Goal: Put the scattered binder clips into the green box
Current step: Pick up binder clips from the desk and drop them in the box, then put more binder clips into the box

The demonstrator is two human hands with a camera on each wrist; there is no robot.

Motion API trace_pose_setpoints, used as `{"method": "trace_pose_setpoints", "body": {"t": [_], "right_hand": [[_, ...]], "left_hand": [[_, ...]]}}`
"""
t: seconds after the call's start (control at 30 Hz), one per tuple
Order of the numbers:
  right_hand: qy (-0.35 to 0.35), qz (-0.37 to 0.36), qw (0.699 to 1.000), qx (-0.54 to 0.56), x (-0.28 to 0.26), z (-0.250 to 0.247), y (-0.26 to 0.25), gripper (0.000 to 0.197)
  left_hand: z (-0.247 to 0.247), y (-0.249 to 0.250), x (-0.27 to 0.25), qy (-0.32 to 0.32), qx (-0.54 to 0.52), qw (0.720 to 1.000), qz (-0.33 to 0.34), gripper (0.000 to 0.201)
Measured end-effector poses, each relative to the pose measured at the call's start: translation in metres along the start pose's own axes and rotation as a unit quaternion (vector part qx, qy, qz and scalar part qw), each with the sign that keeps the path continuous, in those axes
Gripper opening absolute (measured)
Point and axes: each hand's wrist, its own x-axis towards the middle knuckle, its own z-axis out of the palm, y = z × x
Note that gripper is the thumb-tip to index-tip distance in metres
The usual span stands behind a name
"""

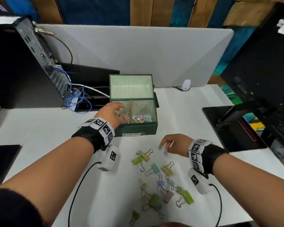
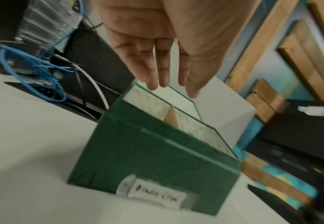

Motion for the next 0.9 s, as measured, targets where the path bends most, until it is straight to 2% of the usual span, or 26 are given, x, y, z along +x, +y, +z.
{"method": "trace_pose_setpoints", "body": {"t": [0.07, 0.17, 0.23, 0.33, 0.5, 0.63, 0.9], "right_hand": [[-0.047, 0.000, 0.998, -0.029, -0.009, 0.008, 0.003, 0.028], [-0.097, -0.006, 0.992, -0.077, -0.021, 0.021, 0.003, 0.032], [-0.107, -0.020, 0.986, -0.129, -0.025, 0.031, 0.002, 0.037], [-0.088, -0.025, 0.980, -0.176, -0.027, 0.043, 0.006, 0.049], [-0.066, -0.026, 0.982, -0.173, -0.023, 0.049, 0.010, 0.049], [-0.061, -0.021, 0.984, -0.168, -0.016, 0.048, 0.007, 0.048], [-0.004, -0.033, 0.995, -0.098, -0.008, 0.033, -0.013, 0.040]], "left_hand": [[0.006, 0.002, -0.010, -0.032, 0.039, 0.997, 0.059, 0.033], [0.022, 0.004, -0.030, -0.156, 0.071, 0.977, 0.126, 0.030], [0.038, 0.001, -0.044, -0.245, 0.129, 0.951, 0.134, 0.029], [0.059, -0.008, -0.058, -0.312, 0.177, 0.924, 0.128, 0.033], [0.075, -0.011, -0.068, -0.325, 0.177, 0.921, 0.120, 0.041], [0.080, -0.009, -0.069, -0.322, 0.184, 0.921, 0.120, 0.038], [0.080, -0.012, -0.070, -0.313, 0.175, 0.928, 0.103, 0.037]]}}
